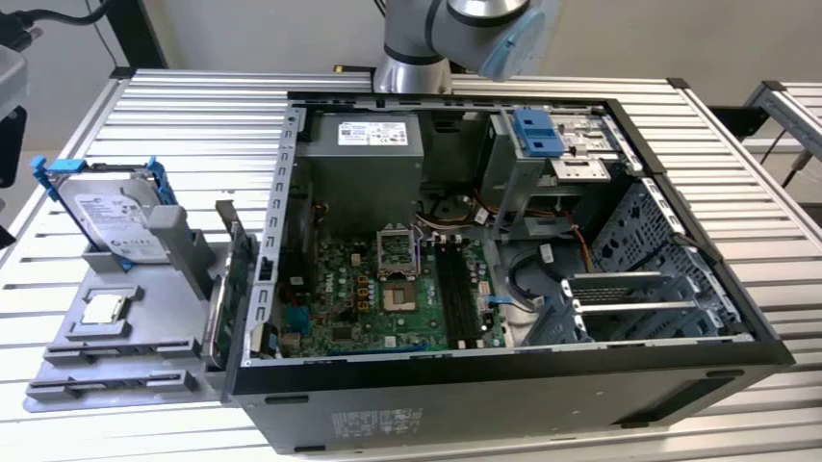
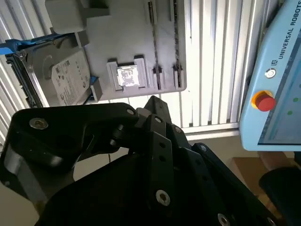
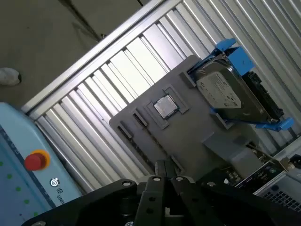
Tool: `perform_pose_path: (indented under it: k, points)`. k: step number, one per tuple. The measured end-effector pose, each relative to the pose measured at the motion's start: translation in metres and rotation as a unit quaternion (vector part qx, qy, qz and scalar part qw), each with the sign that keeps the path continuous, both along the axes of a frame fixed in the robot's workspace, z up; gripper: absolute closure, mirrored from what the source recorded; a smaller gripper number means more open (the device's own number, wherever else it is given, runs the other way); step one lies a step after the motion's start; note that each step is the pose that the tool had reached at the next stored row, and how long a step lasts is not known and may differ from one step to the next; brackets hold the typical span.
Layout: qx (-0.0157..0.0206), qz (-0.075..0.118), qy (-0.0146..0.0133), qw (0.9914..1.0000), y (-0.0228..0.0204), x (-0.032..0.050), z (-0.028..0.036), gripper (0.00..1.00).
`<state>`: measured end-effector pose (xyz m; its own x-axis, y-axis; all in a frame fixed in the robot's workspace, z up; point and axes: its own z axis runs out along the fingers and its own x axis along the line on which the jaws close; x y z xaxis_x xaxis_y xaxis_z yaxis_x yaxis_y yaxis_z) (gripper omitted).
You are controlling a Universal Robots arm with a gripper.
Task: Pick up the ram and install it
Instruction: 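Pick up the ram and move it above insertion slot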
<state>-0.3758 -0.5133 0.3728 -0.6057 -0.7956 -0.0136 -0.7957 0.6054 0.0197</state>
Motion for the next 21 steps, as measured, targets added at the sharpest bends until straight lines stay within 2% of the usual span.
perform_pose_path:
  k: [3,7,8,9,11,12,14,17,18,21]
  points:
    - [0.0,0.027,-0.0002,0.99964,0.0,0.0,-0.0004,1.0]
    - [-0.0001,0.063,-0.0007,0.998,0.0,0.0,-0.0013,1.0]
    - [0.0,0.072,-0.0008,0.99737,0.0,0.0,-0.0014,1.0]
    - [0.0001,0.091,-0.0009,0.99586,0.0,0.0,-0.002,1.0]
    - [0.0,0.109,-0.0008,0.99401,0.0,0.0,-0.0021,1.0]
    - [0.0,0.117,-0.0009,0.9931,0.0,-0.0001,-0.0021,1.0]
    - [0.0,0.127,-0.001,0.99187,0.0,-0.0003,-0.0023,1.0]
    - [0.0,0.146,-0.001,0.98922,0.0,-0.0004,-0.0027,1.0]
    - [0.0,0.15,-0.001,0.98874,0.0,-0.0005,-0.0027,1.0]
    - [0.0001,0.151,-0.0011,0.98861,0.0,-0.0005,-0.0029,1.0]
